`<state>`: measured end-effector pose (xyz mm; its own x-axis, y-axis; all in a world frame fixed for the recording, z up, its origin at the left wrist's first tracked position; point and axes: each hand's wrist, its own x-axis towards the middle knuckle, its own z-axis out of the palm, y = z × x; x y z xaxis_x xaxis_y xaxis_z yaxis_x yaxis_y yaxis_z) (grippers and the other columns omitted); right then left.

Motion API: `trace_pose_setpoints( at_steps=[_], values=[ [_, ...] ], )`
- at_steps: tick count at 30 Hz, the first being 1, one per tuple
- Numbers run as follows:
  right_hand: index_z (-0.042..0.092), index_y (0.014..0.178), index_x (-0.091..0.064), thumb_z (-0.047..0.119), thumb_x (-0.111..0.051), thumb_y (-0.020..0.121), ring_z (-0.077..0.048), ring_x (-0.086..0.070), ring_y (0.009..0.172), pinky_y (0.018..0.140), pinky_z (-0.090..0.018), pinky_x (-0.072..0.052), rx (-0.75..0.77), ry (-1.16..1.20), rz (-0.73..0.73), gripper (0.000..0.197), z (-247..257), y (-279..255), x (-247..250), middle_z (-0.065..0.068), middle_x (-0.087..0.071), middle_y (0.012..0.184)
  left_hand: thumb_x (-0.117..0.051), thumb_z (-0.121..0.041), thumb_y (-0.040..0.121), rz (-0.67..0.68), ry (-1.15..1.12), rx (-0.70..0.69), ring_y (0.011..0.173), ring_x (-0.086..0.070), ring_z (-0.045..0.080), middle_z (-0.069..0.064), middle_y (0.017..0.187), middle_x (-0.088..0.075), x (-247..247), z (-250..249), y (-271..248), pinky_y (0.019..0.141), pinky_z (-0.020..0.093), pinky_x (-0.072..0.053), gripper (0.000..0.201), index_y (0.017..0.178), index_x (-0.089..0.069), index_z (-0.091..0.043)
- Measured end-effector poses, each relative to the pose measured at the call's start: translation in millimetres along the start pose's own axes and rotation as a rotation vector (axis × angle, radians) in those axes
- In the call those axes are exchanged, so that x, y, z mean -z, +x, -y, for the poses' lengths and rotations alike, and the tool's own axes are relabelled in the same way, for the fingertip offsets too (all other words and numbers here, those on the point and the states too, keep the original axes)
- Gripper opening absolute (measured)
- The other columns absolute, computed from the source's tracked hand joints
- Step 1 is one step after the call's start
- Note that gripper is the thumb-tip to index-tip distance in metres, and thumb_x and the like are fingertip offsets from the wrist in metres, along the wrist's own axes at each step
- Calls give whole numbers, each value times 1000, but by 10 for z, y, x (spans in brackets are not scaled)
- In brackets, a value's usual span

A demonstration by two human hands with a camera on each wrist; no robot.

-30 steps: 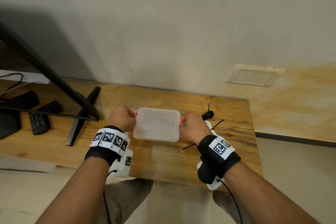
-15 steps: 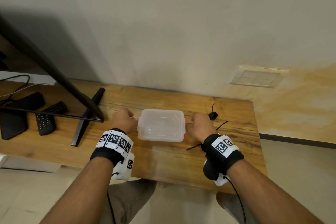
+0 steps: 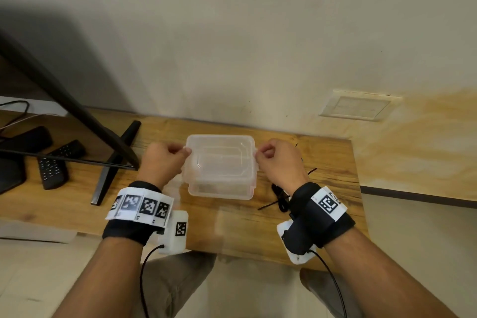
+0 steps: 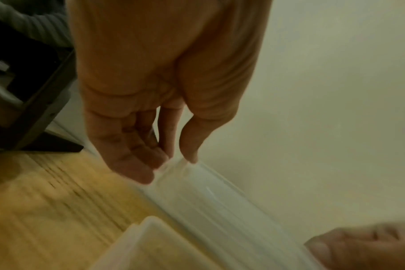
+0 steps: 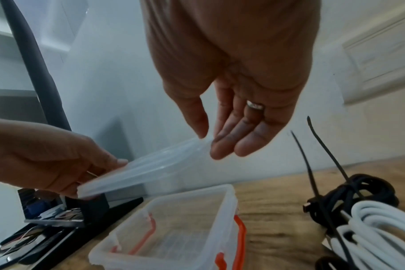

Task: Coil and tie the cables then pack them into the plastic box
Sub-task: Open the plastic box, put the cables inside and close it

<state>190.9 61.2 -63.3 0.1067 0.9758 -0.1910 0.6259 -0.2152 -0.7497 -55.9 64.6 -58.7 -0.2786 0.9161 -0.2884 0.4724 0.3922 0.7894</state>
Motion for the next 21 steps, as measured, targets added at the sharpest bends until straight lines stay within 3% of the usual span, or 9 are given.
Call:
trace_pose_setpoints(
  at_steps=[2, 5, 9, 11, 12, 14, 15, 17, 21],
  values=[
    [19, 103, -71, 18, -67, 92, -5, -65, 80, 67, -14, -48, 25, 127, -60, 11, 29, 12, 54, 8, -69, 88, -69, -23, 92, -17, -254, -35, 90, -67, 17, 2, 96, -69, 66, -98, -86, 69, 30, -57, 19, 108, -70, -13],
    [19, 103, -71, 17, -67, 93, -9, -68, 84, 73, -19, -53, 45, 246, -136, 11, 43, 49, 142, 6, -70, 89, -73, -20, 88, -75, -481, -177, 85, -67, 13, 0, 95, -71, 115, -225, -152, 65, 26, -56, 8, 95, -72, -23],
    [17, 108, -69, 13, -60, 95, -14, -67, 91, 80, -26, -55, 50, 193, -228, 16, -38, 92, 404, 4, -69, 95, -78, -17, 84, -233, -162, -427, 78, -61, 9, 0, 93, -69, 91, -201, -117, 72, 12, -48, 14, 88, -70, -26],
    [15, 113, -68, 11, -56, 96, -15, -65, 94, 79, -23, -48, 5, 70, -273, 21, -139, 96, 598, 2, -68, 102, -79, -13, 82, -285, 34, -454, 73, -54, 5, 0, 90, -64, 84, -155, -87, 69, 7, -44, 12, 86, -69, -20],
    [13, 117, -66, 10, -55, 96, -17, -63, 97, 81, -24, -46, -43, -2, -267, 24, -196, 93, 696, -1, -67, 106, -79, -12, 82, -292, 96, -451, 73, -54, 8, 0, 90, -62, 83, -132, -67, 71, 11, -45, 11, 84, -69, -18],
    [11, 124, -62, 9, -51, 95, -25, -60, 107, 89, -30, -47, -192, -148, -162, 30, -335, 102, 855, -9, -64, 120, -79, -10, 81, -279, 201, -441, 81, -57, 16, 0, 90, -60, 91, -97, -36, 79, 29, -50, 12, 81, -69, -16],
    [10, 127, -60, 8, -51, 95, -29, -58, 114, 94, -33, -47, -284, -227, -68, 34, -410, 109, 897, -12, -61, 127, -78, -8, 81, -254, 242, -425, 84, -57, 19, 0, 89, -60, 95, -78, -29, 80, 33, -49, 12, 81, -70, -16],
    [10, 130, -58, 7, -55, 93, -32, -54, 121, 100, -36, -46, -413, -399, 133, 37, -542, 114, 926, -14, -57, 133, -76, -2, 82, -188, 314, -349, 84, -57, 17, -4, 82, -59, 97, -29, -3, 79, 32, -47, 13, 79, -70, -13],
    [14, 141, -48, 25, -75, 86, -27, -52, 127, 92, -29, -43, -418, -585, 432, 63, -701, 79, 775, -9, -52, 141, -71, 0, 82, -95, 469, -158, 87, -62, 23, 2, 83, -65, 71, 96, 82, 83, 40, -54, 27, 68, -61, -21]
  ],
)
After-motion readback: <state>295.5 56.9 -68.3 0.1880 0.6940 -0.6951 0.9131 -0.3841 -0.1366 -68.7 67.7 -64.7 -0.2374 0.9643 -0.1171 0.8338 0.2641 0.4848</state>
